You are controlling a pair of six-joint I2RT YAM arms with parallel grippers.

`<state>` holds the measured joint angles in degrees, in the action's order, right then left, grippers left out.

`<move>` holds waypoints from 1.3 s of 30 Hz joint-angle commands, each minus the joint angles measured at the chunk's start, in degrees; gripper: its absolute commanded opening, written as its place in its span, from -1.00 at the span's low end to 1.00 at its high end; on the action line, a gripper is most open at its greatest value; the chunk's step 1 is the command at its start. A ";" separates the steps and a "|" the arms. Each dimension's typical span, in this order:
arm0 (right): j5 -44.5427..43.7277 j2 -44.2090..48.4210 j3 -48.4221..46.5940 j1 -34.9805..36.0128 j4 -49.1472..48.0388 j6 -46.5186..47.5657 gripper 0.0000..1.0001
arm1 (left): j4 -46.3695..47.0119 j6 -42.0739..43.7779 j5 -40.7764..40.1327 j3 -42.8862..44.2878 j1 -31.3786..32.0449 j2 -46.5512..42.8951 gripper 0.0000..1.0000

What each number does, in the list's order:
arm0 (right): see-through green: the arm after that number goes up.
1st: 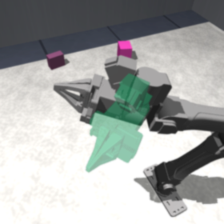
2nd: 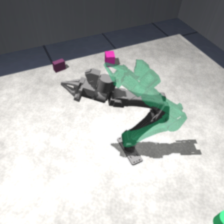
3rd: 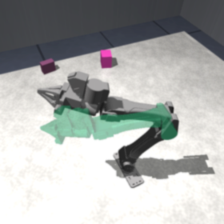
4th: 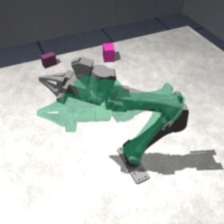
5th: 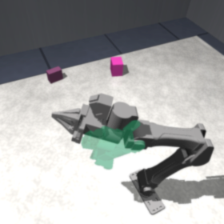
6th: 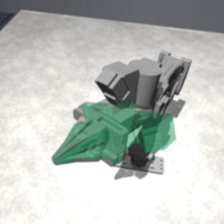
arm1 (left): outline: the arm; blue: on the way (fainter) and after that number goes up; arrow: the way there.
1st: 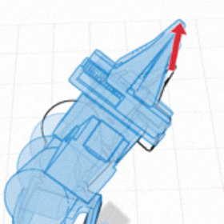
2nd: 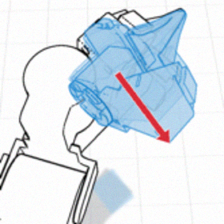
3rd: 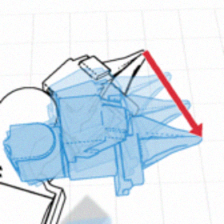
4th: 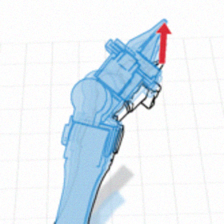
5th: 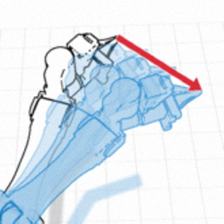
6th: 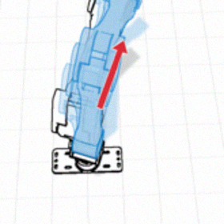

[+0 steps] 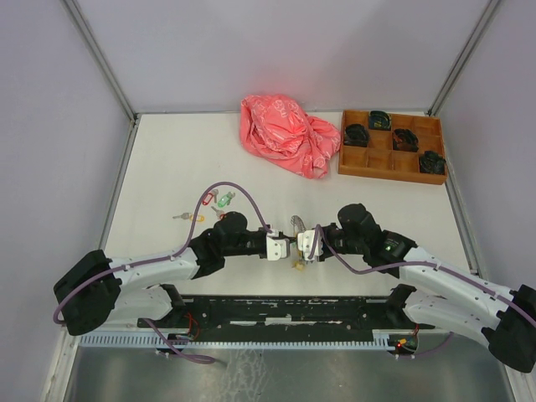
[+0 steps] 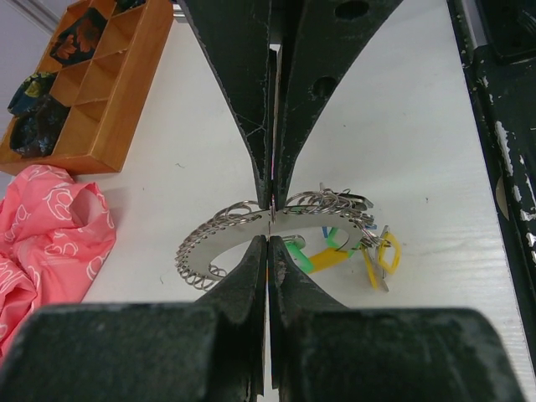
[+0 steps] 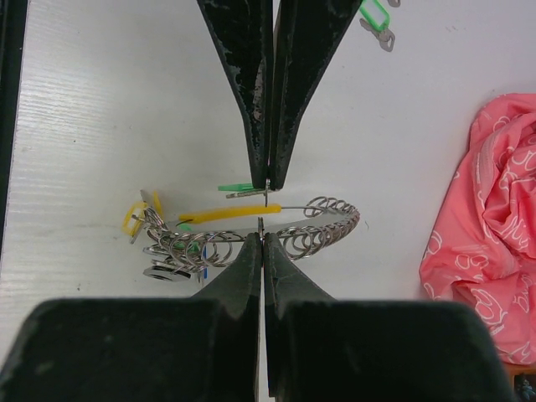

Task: Put the keys on the keyring

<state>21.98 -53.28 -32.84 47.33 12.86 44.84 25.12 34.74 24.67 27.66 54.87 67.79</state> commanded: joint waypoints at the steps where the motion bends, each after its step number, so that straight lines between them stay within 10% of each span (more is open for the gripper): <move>1: 0.96 1.84 -0.25 -0.13 -4.28 -0.11 -0.99 | 3.88 -2.30 2.06 0.35 0.39 0.47 -0.95; 39: 2.50 2.19 -0.38 -0.13 -3.79 -0.20 -0.99 | 5.05 -4.29 0.56 0.52 0.52 1.39 -0.95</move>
<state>23.14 -52.31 -32.36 47.33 12.47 44.82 26.72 32.69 25.65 27.66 55.11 69.01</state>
